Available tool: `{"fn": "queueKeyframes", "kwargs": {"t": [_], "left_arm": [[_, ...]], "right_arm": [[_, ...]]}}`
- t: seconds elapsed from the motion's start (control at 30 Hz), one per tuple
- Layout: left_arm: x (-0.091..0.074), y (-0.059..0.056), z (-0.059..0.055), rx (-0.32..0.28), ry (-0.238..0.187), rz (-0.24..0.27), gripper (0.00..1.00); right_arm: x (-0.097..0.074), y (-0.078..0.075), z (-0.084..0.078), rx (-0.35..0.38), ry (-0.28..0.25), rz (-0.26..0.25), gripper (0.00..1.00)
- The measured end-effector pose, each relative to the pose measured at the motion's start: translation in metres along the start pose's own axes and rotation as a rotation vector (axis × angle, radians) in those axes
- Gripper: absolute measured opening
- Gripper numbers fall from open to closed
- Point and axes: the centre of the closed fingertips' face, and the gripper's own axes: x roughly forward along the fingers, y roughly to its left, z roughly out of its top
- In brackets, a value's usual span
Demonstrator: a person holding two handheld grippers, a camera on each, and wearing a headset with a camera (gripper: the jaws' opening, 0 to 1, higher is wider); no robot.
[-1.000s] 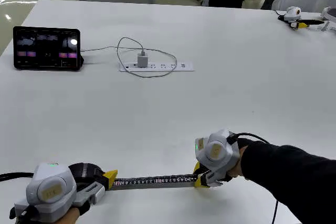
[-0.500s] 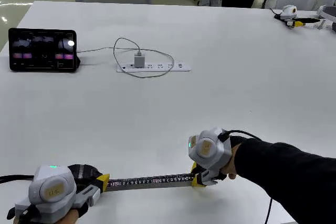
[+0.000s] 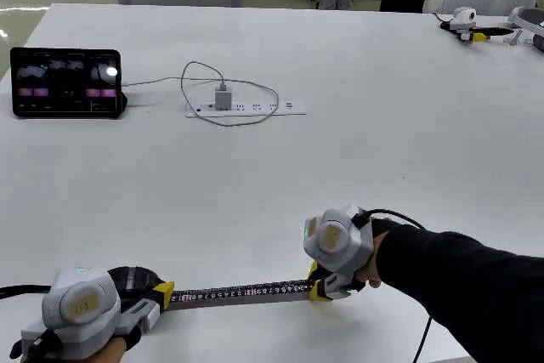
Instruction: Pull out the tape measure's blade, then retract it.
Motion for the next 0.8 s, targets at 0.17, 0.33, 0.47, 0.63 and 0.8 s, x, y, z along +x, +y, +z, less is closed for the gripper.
{"fn": "queueKeyframes", "kwargs": {"t": [0.17, 0.33, 0.47, 0.63, 0.8], "left_arm": [[0.0013, 0.0007, -0.0002, 0.009, -0.004, 0.001, 0.62], [0.0021, 0.0014, -0.0012, 0.016, 0.003, 0.005, 0.61], [0.0022, 0.0009, -0.0013, 0.014, 0.004, 0.002, 0.61], [0.0027, 0.0011, -0.0016, 0.013, 0.006, -0.002, 0.61], [0.0029, 0.0008, -0.0015, 0.013, 0.006, -0.005, 0.61]], "right_arm": [[0.0003, -0.0001, 0.0003, -0.011, -0.003, 0.004, 0.10], [-0.0001, 0.0000, 0.0010, 0.025, -0.020, -0.005, 0.09], [0.0010, 0.0000, 0.0017, 0.020, -0.014, -0.006, 0.10], [0.0008, 0.0006, 0.0030, 0.001, 0.006, 0.002, 0.10], [0.0014, 0.0003, 0.0040, -0.006, -0.002, 0.009, 0.10]]}}
